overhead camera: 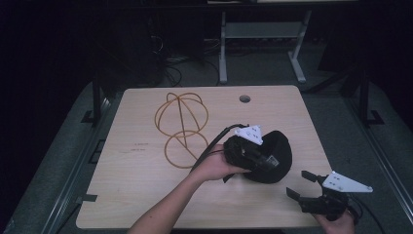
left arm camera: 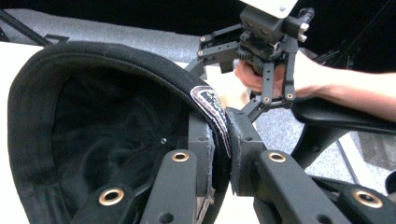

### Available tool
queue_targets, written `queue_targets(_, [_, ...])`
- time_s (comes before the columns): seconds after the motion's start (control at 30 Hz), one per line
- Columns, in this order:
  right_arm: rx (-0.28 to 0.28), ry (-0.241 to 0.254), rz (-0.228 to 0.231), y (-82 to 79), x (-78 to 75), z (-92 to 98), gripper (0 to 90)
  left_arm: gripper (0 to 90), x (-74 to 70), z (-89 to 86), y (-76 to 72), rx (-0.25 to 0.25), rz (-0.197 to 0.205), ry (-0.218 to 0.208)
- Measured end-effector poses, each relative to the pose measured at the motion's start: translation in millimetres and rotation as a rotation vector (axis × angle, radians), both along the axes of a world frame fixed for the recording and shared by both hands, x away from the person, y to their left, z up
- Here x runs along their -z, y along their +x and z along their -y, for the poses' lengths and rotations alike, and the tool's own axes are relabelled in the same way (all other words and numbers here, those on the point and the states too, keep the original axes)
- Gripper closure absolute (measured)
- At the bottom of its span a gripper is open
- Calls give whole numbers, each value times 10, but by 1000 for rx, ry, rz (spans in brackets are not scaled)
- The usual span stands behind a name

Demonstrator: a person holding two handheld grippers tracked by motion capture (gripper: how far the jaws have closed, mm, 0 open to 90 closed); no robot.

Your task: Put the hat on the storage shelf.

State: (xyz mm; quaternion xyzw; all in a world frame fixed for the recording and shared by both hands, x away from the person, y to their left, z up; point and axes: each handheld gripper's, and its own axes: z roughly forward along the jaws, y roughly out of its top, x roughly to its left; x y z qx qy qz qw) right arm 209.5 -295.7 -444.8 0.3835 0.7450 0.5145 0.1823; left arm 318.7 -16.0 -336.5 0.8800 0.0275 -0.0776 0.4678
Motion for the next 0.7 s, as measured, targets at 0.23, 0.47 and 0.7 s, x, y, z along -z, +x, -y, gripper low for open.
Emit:
queue_targets(0.23, [-12, 101, 38, 101, -144, 24, 147, 812, -89, -3, -45, 29, -3, -19])
queue_targets(0.47, [-28, 170, 48, 200, -185, 30, 181, 812, -213, 49, -102, 65, 9, -44])
queue_targets(0.7, [-89, 225, 66, 233, -174, 20, 451, 812, -288, 125, -169, 87, 45, -38])
